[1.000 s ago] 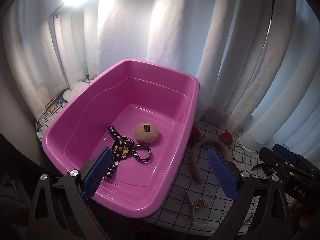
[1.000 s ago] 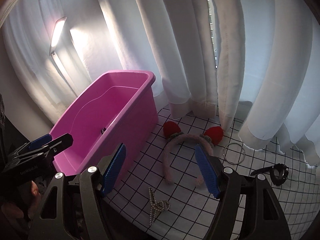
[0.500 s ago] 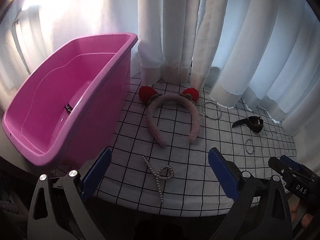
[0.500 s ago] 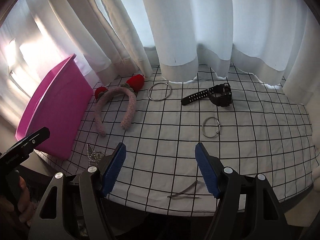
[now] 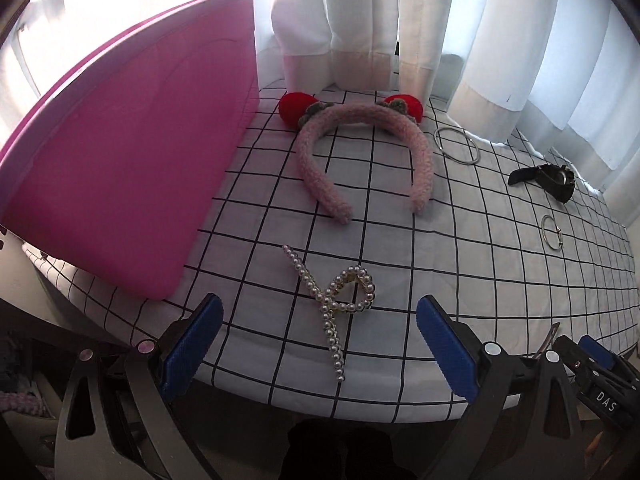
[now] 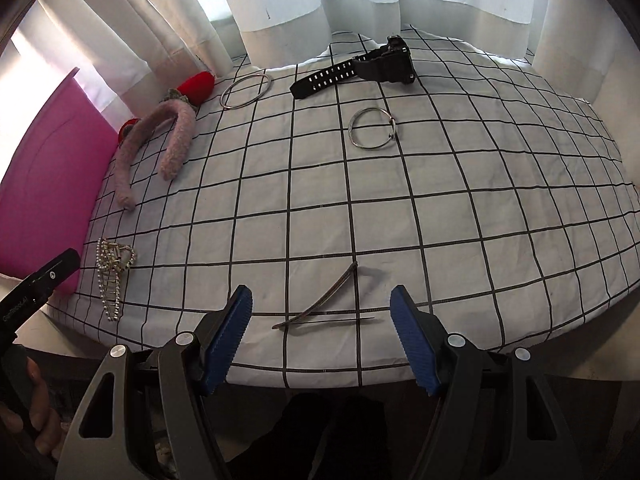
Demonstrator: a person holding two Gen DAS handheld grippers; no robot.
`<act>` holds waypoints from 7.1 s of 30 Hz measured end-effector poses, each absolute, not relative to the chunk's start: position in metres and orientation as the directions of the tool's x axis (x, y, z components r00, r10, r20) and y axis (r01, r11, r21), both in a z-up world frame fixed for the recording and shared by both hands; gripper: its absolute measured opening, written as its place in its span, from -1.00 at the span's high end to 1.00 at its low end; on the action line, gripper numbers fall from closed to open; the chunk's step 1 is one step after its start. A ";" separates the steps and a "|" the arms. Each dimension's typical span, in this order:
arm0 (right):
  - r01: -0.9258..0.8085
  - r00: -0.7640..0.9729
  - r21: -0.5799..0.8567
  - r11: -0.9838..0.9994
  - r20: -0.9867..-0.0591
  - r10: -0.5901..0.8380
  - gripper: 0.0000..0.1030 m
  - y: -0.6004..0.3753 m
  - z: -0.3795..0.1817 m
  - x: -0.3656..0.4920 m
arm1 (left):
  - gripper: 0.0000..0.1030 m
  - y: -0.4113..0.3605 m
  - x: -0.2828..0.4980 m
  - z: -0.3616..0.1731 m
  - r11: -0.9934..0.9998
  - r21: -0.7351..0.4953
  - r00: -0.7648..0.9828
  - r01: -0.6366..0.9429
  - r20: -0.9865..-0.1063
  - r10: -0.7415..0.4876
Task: Organize jewelry
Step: 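Move both tools back toward the pearl clip and hairpin on the table, then grasp the pearl hair clip with left tool while right tool grasps the hairpin, then carry the pearl clip and hairpin over the tub and release both, then move both tools back toward the pink headband and black watch, then grasp the black watch with right tool while left tool grasps the pink headband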
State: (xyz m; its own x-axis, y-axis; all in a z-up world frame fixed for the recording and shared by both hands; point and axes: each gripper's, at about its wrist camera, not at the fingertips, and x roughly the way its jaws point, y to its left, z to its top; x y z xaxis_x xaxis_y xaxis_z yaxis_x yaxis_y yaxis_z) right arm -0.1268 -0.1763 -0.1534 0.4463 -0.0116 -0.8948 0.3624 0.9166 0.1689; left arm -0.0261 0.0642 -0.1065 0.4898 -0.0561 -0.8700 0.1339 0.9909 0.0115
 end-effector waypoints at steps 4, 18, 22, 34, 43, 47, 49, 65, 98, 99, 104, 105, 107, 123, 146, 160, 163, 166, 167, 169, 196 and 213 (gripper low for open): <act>0.382 0.425 0.163 0.910 -0.905 -0.016 -0.33 -0.176 -0.170 -0.125 | -0.86 0.067 -0.022 -0.123 0.991 0.032 0.470 0.129 -0.882 -0.033; 0.352 0.382 -0.015 0.936 -0.910 -0.159 -0.33 -0.162 -0.187 -0.117 | -0.86 0.065 -0.009 -0.157 0.991 0.040 0.418 0.128 -0.908 -0.017; 0.349 0.388 -0.028 0.937 -0.905 -0.171 -0.33 -0.161 -0.187 -0.119 | -0.86 0.062 -0.007 -0.167 0.990 0.052 0.401 0.133 -0.916 -0.006; 0.349 0.410 -0.024 0.937 -0.895 -0.176 -0.31 -0.158 -0.185 -0.124 | -0.89 0.060 0.004 -0.175 0.994 0.038 0.372 0.102 -0.928 -0.003; 0.332 0.418 -0.024 0.943 -0.893 -0.170 0.48 -0.158 -0.180 -0.123 | -0.24 0.051 0.008 -0.171 0.991 -0.011 0.366 0.137 -0.929 -0.061; 0.335 0.419 -0.015 0.942 -0.893 -0.163 0.96 -0.162 -0.180 -0.123 | 0.09 0.042 0.008 -0.168 0.985 -0.014 0.361 0.170 -0.930 -0.076; 0.332 0.421 -0.010 0.943 -0.893 -0.158 0.96 -0.163 -0.180 -0.122 | 0.10 0.043 0.010 -0.169 0.985 -0.025 0.358 0.170 -0.930 -0.085; 0.291 0.511 0.049 0.956 -0.852 -0.112 0.97 -0.158 -0.149 -0.110 | 0.19 0.052 0.007 -0.137 0.983 -0.068 0.409 0.171 -0.903 -0.133; -0.202 0.787 0.057 0.978 -0.584 0.196 0.97 0.009 0.048 0.024 | 0.19 0.176 0.031 0.076 0.990 -0.138 0.750 -0.009 -0.657 -0.084; -0.231 0.783 0.056 0.971 -0.582 0.220 0.97 0.022 0.052 0.031 | 0.19 0.186 0.034 0.077 0.991 -0.128 0.751 -0.036 -0.658 -0.058; -0.346 0.744 0.052 0.937 -0.593 0.307 0.97 0.082 0.057 0.063 | 0.19 0.238 0.053 0.067 0.984 -0.097 0.727 -0.147 -0.685 0.041; -0.365 0.729 0.053 0.930 -0.605 0.321 0.97 0.093 0.055 0.070 | 0.19 0.246 0.056 0.063 0.982 -0.094 0.718 -0.167 -0.694 0.056; -0.390 0.700 0.070 0.918 -0.625 0.345 0.97 0.111 0.051 0.084 | 0.19 0.261 0.063 0.054 0.977 -0.085 0.700 -0.197 -0.709 0.079; -0.425 0.515 0.070 0.902 -0.801 0.305 0.05 0.177 0.000 0.147 | 0.16 0.309 0.092 -0.007 0.960 -0.088 0.539 -0.265 -0.839 0.072; -0.371 0.563 0.080 0.925 -0.773 0.292 -0.01 0.142 0.013 0.144 | -0.77 0.291 0.086 0.023 0.960 -0.019 0.594 -0.280 -0.789 0.157; -0.284 0.637 0.102 0.953 -0.723 0.267 -0.02 0.070 0.032 0.105 | -0.77 0.230 0.069 0.054 0.981 -0.040 0.658 -0.192 -0.747 0.098; -0.238 0.653 0.109 0.965 -0.718 0.242 -0.02 0.044 0.033 0.092 | -0.77 0.211 0.066 0.059 0.986 -0.052 0.670 -0.159 -0.739 0.069; -0.188 0.662 0.109 0.976 -0.720 0.208 -0.02 0.016 0.029 0.079 | -0.77 0.189 0.065 0.060 0.991 -0.060 0.676 -0.119 -0.736 0.036; -0.170 0.663 0.112 0.979 -0.722 0.197 -0.02 0.005 0.028 0.075 | -0.77 0.181 0.065 0.061 0.993 -0.062 0.678 -0.105 -0.735 0.026; -0.126 0.666 0.122 0.984 -0.725 0.175 -0.02 -0.019 0.025 0.067 | -0.77 0.164 0.066 0.062 0.995 -0.069 0.676 -0.074 -0.737 -0.001; 0.354 0.546 0.102 0.930 -0.830 -0.117 -0.04 -0.290 -0.059 -0.005 | -0.79 -0.003 0.088 -0.052 0.995 -0.053 0.524 0.085 -0.847 -0.090; 0.374 0.438 0.064 0.925 -0.892 -0.115 -0.04 -0.321 -0.122 0.060 | -0.79 -0.031 0.125 -0.121 0.999 -0.008 0.464 0.034 -0.885 -0.023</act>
